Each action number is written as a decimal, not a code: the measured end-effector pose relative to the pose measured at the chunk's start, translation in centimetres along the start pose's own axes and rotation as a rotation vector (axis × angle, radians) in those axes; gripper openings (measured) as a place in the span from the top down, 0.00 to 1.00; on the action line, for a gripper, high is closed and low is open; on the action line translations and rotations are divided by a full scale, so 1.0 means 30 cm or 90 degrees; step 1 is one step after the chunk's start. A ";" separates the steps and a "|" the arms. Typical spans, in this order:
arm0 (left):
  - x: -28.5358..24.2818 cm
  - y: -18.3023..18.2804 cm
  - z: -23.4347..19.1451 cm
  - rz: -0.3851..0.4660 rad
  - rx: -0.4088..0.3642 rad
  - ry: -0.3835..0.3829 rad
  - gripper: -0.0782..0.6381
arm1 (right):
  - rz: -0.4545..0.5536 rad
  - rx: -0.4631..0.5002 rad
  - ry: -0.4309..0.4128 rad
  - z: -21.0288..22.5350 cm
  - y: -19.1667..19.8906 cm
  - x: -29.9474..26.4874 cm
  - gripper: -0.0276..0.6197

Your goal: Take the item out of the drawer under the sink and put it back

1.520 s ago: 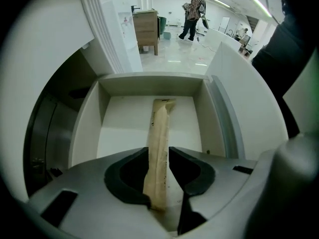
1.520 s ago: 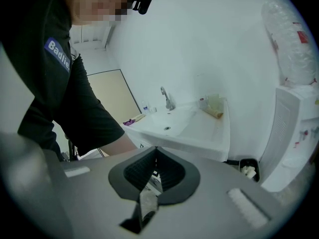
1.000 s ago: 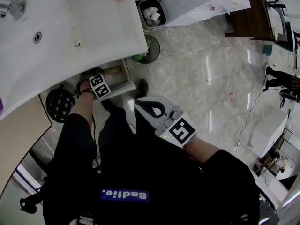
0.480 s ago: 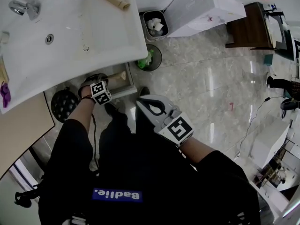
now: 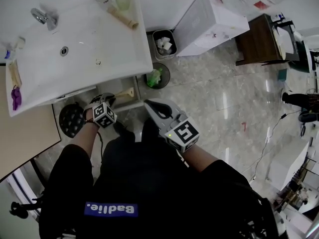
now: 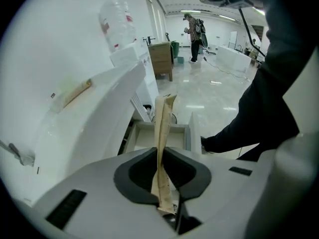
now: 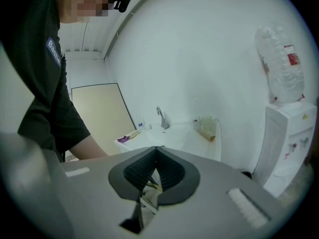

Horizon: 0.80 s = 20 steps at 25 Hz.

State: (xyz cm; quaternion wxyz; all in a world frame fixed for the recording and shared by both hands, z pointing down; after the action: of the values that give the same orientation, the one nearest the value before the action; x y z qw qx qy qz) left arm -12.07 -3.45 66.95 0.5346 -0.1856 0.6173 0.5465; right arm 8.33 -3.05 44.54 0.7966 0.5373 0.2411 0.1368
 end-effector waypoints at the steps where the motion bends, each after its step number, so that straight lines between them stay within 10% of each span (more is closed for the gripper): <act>1: 0.036 -0.007 -0.003 0.006 0.012 -0.007 0.83 | -0.001 0.001 0.004 -0.005 -0.015 0.000 0.96; 14: 0.478 -0.197 -0.049 0.210 0.274 -0.106 0.83 | 0.014 0.022 -0.047 -0.060 -0.147 -0.030 0.96; 20: 0.681 -0.324 -0.055 0.330 0.316 -0.134 0.83 | 0.013 0.031 -0.072 -0.066 -0.173 -0.055 0.96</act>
State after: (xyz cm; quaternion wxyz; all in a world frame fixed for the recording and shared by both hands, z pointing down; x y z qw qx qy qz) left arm -12.27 -0.87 44.41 0.4674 0.1694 0.6993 0.5136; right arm 5.65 -4.27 39.53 0.7940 0.5659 0.1938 0.1084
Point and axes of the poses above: the fingertips, and each gripper's own axes: x backward along the fingers, z to its right, y out of its underside, the point moved 7 cm from there along x, backward along the fingers, and after that the axes turned 5 degrees about z, right-handed, at the moved point
